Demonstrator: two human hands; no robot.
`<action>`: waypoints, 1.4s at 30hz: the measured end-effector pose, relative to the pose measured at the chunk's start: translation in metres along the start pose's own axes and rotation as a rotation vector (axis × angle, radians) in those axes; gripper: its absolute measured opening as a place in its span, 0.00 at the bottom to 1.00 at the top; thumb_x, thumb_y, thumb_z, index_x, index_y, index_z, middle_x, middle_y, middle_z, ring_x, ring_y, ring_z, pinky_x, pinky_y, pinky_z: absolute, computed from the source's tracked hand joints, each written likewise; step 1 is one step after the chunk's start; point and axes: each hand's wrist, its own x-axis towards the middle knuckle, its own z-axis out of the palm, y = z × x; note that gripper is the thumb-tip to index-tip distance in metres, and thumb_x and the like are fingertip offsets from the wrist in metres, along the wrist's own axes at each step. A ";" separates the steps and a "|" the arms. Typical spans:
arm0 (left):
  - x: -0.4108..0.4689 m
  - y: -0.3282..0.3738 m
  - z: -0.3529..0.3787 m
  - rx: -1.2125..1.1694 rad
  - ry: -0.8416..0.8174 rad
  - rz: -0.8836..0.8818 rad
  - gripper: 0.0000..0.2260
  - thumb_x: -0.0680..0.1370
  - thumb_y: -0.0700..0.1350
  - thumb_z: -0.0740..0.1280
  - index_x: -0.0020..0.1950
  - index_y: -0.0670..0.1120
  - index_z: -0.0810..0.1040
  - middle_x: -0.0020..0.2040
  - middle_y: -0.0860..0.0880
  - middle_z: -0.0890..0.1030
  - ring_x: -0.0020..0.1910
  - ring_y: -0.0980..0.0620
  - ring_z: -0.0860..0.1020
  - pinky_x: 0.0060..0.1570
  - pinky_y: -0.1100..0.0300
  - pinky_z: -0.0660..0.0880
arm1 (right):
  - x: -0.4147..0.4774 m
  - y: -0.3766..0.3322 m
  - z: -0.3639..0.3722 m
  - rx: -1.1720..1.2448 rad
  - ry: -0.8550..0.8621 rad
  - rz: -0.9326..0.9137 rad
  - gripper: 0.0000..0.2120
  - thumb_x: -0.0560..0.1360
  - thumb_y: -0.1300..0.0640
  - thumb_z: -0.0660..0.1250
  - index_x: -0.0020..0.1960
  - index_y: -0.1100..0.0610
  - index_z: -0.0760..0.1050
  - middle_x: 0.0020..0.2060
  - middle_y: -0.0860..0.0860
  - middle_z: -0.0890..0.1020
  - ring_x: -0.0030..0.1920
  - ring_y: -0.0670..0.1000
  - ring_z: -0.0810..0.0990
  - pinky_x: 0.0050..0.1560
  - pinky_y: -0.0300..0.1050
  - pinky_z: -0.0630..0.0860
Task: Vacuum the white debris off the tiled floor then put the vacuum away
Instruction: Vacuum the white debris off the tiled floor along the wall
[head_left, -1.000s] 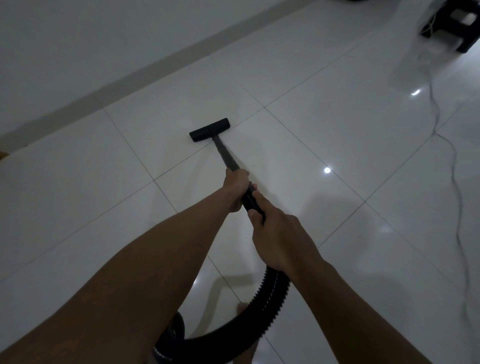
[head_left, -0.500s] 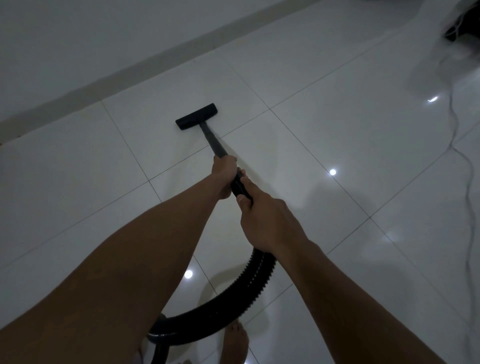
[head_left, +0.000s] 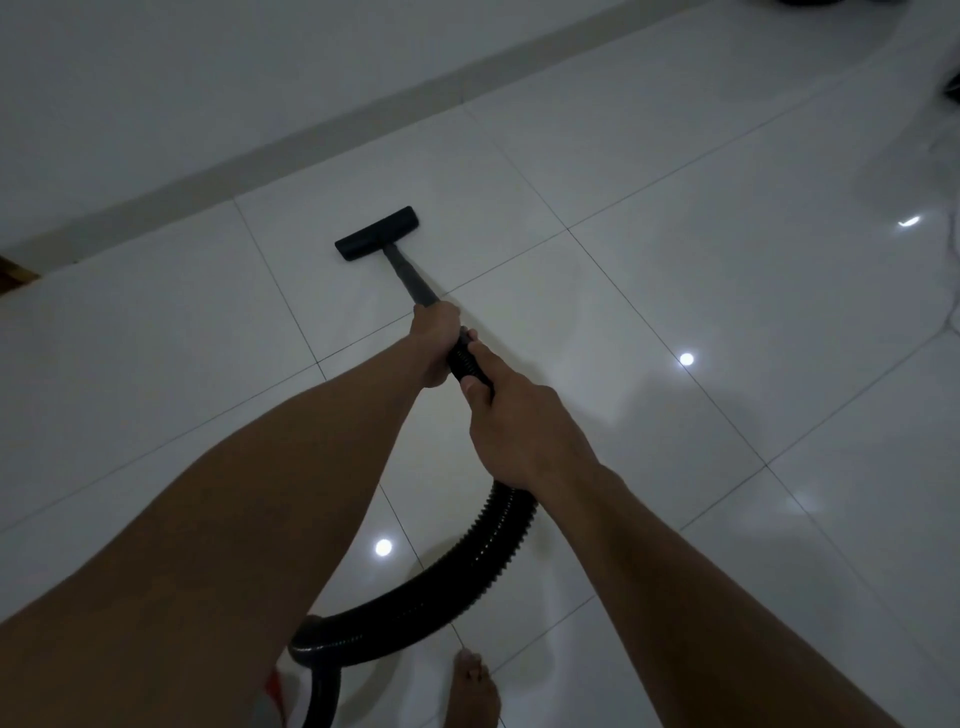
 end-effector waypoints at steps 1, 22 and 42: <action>0.001 0.003 0.001 0.002 -0.005 -0.001 0.19 0.82 0.41 0.56 0.73 0.45 0.66 0.37 0.46 0.73 0.28 0.53 0.73 0.26 0.62 0.74 | 0.002 -0.001 0.000 0.008 0.007 -0.002 0.24 0.85 0.44 0.49 0.80 0.35 0.50 0.57 0.52 0.82 0.52 0.53 0.81 0.56 0.52 0.78; -0.027 -0.024 0.070 0.089 -0.166 -0.022 0.21 0.81 0.38 0.55 0.74 0.48 0.63 0.38 0.45 0.72 0.26 0.53 0.73 0.25 0.62 0.74 | -0.032 0.035 -0.028 0.033 0.128 0.109 0.23 0.85 0.44 0.49 0.80 0.37 0.52 0.46 0.47 0.81 0.41 0.45 0.77 0.44 0.44 0.74; -0.139 -0.118 0.067 0.190 -0.262 -0.047 0.27 0.81 0.38 0.55 0.80 0.48 0.55 0.39 0.44 0.75 0.28 0.53 0.74 0.26 0.61 0.75 | -0.169 0.065 -0.010 0.049 0.198 0.172 0.23 0.86 0.46 0.51 0.80 0.39 0.54 0.44 0.48 0.78 0.39 0.44 0.77 0.44 0.44 0.75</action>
